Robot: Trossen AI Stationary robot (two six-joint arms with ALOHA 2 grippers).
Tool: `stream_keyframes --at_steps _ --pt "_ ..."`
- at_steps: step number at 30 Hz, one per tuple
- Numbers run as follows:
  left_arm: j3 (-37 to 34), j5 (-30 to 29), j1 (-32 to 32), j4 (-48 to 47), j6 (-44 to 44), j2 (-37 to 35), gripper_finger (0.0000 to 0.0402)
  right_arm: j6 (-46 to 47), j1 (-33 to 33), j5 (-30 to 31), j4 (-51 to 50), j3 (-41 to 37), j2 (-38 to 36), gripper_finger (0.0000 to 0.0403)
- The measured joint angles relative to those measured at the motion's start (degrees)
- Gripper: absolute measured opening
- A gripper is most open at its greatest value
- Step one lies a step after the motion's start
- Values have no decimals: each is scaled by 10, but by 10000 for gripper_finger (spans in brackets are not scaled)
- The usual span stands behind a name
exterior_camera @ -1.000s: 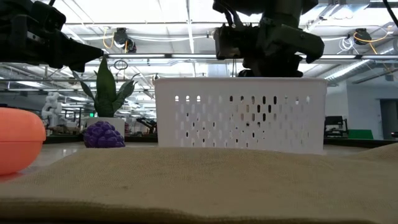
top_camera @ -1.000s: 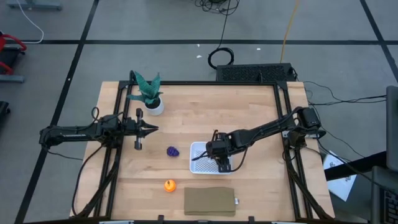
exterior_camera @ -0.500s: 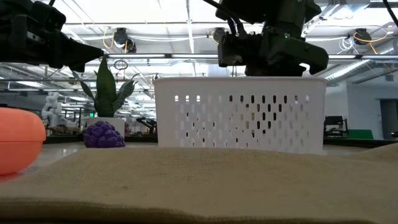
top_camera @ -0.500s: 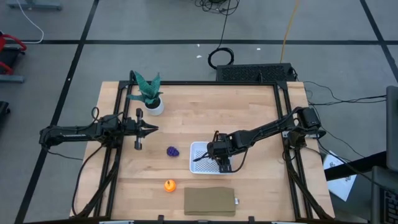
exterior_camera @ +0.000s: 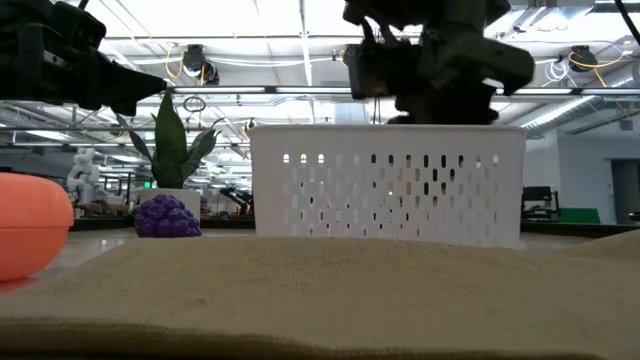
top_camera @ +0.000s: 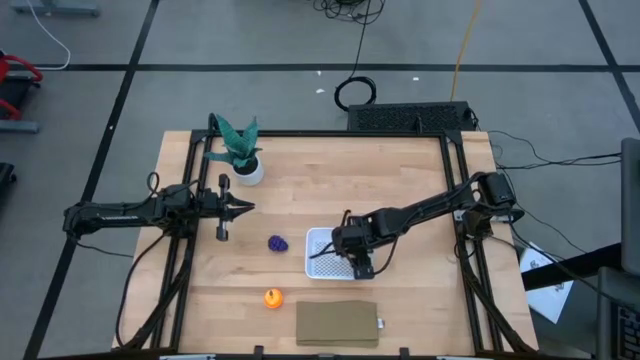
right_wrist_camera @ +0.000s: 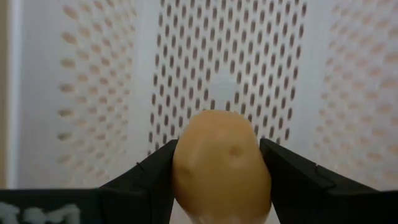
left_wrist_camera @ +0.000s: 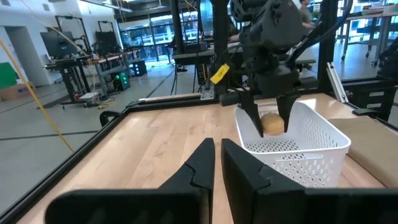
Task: Pick and placing Produce into tupperware
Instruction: Put the potato into the white basket
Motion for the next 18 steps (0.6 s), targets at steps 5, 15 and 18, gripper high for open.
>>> stream_keyframes --at_steps 5,15,18 --pt "0 0 0 0 0 0 31 -11 -2 1 1 27 0 199" --pt "0 0 0 1 0 0 31 -14 -10 3 -21 52 47 193" --pt "0 -2 0 3 0 0 31 -18 -10 4 -27 71 73 194"
